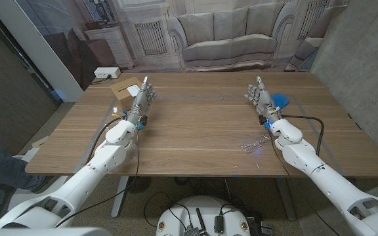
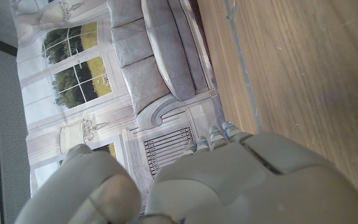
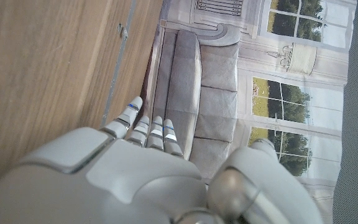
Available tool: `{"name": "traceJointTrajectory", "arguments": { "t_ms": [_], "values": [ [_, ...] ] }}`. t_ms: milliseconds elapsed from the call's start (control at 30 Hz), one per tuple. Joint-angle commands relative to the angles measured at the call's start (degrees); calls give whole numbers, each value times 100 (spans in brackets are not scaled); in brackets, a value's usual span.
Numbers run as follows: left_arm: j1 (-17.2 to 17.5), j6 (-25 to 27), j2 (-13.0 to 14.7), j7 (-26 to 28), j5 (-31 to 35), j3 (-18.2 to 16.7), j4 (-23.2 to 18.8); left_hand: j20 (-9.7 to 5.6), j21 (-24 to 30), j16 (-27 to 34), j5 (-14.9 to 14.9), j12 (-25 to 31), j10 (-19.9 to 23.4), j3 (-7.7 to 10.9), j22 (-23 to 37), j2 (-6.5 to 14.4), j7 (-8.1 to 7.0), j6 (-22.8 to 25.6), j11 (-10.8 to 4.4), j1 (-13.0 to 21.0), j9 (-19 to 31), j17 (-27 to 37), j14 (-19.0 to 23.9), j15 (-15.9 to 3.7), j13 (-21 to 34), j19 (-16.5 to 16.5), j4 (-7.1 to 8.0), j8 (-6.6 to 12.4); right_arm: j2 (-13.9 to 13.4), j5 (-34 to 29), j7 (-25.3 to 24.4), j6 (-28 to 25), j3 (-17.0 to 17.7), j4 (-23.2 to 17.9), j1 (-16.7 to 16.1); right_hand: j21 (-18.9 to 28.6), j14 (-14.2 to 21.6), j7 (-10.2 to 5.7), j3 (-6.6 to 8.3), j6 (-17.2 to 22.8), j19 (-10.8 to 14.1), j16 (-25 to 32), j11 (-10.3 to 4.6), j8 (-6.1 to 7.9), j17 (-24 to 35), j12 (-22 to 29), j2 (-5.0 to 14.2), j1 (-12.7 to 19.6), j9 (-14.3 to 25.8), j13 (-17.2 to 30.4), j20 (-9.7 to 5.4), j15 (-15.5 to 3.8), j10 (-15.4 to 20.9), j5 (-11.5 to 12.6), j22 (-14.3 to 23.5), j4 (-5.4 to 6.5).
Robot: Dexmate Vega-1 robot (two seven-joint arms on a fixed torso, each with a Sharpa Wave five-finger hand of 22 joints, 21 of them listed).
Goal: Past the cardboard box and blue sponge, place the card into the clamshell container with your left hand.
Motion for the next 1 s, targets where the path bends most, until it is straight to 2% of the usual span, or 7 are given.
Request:
{"name": "traceJointTrajectory", "arguments": {
  "t_ms": [33, 467, 800, 1000],
  "values": [
    [91, -180, -44, -388, -283, -109, 166, -324, 40, 31, 25, 45, -51, -1, 27, -9, -7, -133, 10, 34, 25, 15, -114, -7, 9, -27, 32, 38, 19, 52, -154, 18, 24, -243, -229, 19, 41, -37, -7, 44, 47, 26, -28, 33, 11, 28, 12, 39, 14, 24, -247, -24, 34, 33, 27, 40],
    [-36, -148, -24, -424, -186, -47, 165, -311, 42, 48, 38, 61, 1, -3, 27, 22, -13, -78, -2, 56, 26, 14, -58, -10, 10, -20, 22, 54, -5, 51, -243, -60, 30, -330, -279, -12, 78, -57, -13, 98, 82, 39, -17, 51, 11, 49, 38, 47, 15, 25, -251, -48, 98, 42, 29, 41],
    [136, 78, 238, 85, 93, -51, -497, -294, 46, 60, 50, 81, 70, 16, 28, 79, -27, 4, -22, 104, 27, 12, -10, -12, 11, -7, 5, 80, 22, 40, -141, -84, -8, -141, -118, -32, 130, -69, -12, 133, 120, 56, -14, 61, 14, 62, 74, 53, 16, 26, -241, -52, 140, 48, 31, 44],
    [188, 112, 279, 262, 223, -22, -656, -285, 50, 72, 55, 93, 116, 36, 28, 121, -21, 36, -31, 147, 28, 11, 37, -3, 11, 6, -13, 88, 43, 76, -104, -85, 4, -59, -73, -45, 159, -69, -13, 139, 131, 64, -16, 60, 16, 61, 89, 54, 17, 27, -240, -47, 144, 49, 32, 47]
  ]
}}
